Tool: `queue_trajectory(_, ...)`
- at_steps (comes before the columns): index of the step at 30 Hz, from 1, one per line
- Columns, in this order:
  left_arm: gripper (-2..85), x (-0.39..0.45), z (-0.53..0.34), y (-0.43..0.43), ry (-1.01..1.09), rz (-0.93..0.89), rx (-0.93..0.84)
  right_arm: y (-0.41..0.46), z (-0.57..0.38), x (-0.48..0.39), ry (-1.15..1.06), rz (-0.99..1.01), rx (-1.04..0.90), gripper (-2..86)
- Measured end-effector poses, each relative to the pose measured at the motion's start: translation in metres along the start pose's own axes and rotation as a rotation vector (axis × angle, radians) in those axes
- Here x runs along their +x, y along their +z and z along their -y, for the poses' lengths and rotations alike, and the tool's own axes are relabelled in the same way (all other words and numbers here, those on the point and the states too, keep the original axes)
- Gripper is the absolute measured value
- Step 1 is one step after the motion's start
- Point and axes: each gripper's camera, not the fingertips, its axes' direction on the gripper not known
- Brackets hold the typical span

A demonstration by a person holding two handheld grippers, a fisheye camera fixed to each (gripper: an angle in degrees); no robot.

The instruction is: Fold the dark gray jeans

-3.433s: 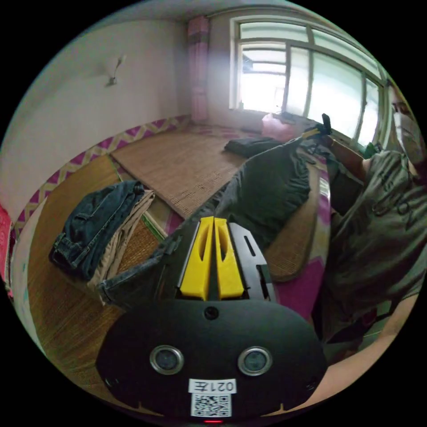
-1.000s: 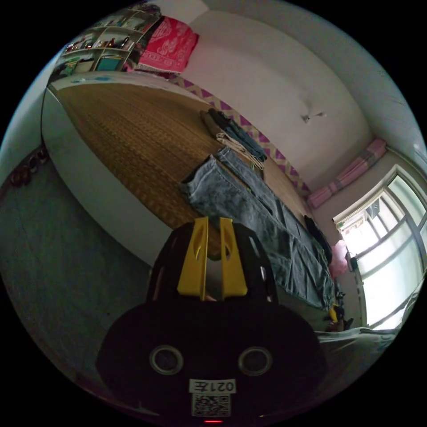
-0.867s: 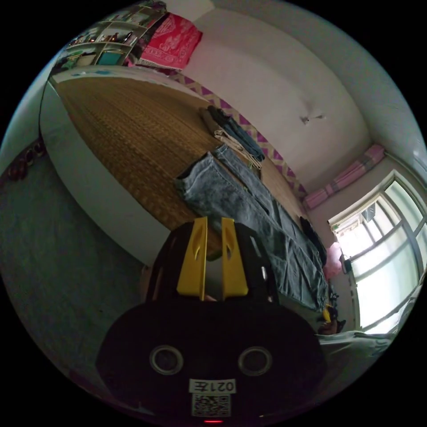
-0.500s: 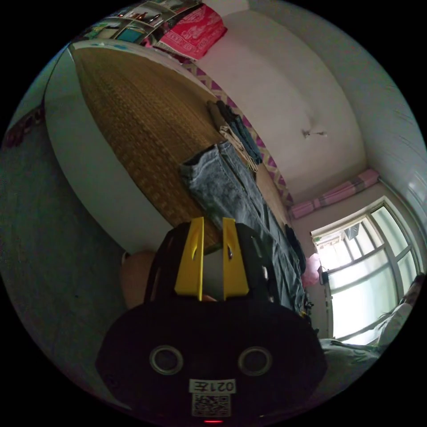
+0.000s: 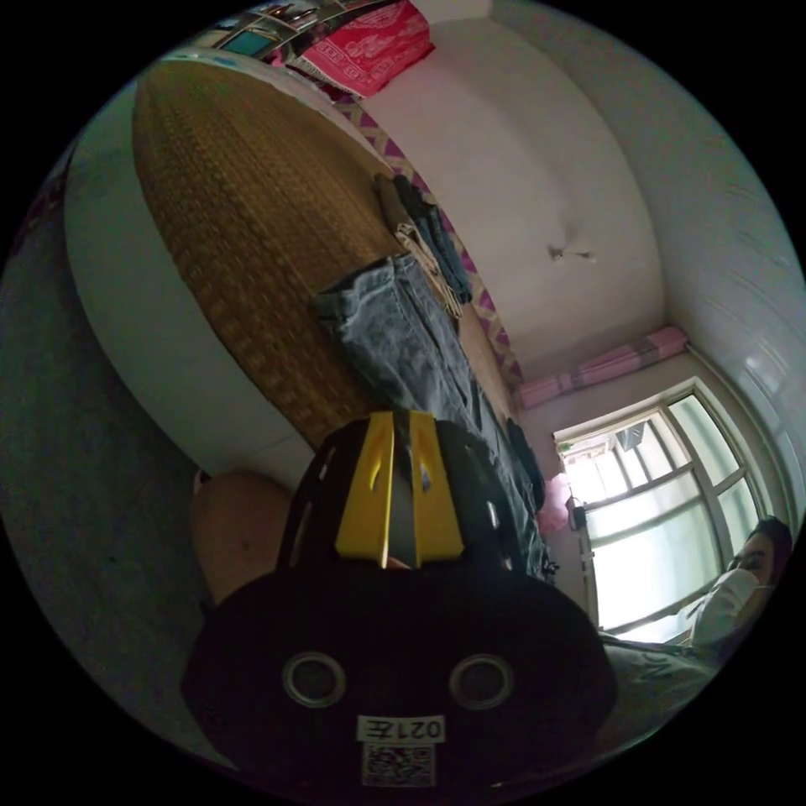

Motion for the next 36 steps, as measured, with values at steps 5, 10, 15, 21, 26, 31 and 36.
queue_trajectory(5, -0.9, 0.026, 0.01, 0.004, 0.091, -0.009, 0.027, 0.007, 0.005, -0.004, -0.008, 0.092, -0.015, 2.6)
queue_trajectory(10, -0.9, 0.099, 0.061, 0.025, 0.275, -0.004, -0.004, 0.015, 0.054, -0.054, -0.134, 0.231, -0.031, 1.8)
queue_trajectory(15, -0.9, 0.167, 0.138, 0.094, 0.362, 0.102, -0.06, 0.077, 0.132, -0.13, -0.291, 0.181, -0.05, 2.2)
queue_trajectory(21, -0.5, 0.179, 0.213, 0.243, 0.304, 0.283, -0.169, 0.238, 0.219, -0.138, -0.208, -0.022, -0.145, 4.8)
queue_trajectory(26, -0.5, 0.156, 0.22, 0.295, 0.308, 0.331, -0.133, 0.315, 0.22, -0.096, -0.118, -0.071, -0.189, 7.4)
queue_trajectory(31, -0.3, 0.16, 0.198, 0.275, 0.457, 0.332, -0.109, 0.324, 0.139, -0.162, -0.484, -0.112, -0.189, 7.8)
queue_trajectory(36, 1.5, 0.166, 0.161, 0.306, 0.587, 0.444, -0.204, 0.387, 0.0, -0.235, -0.916, -0.151, -0.405, 6.2)
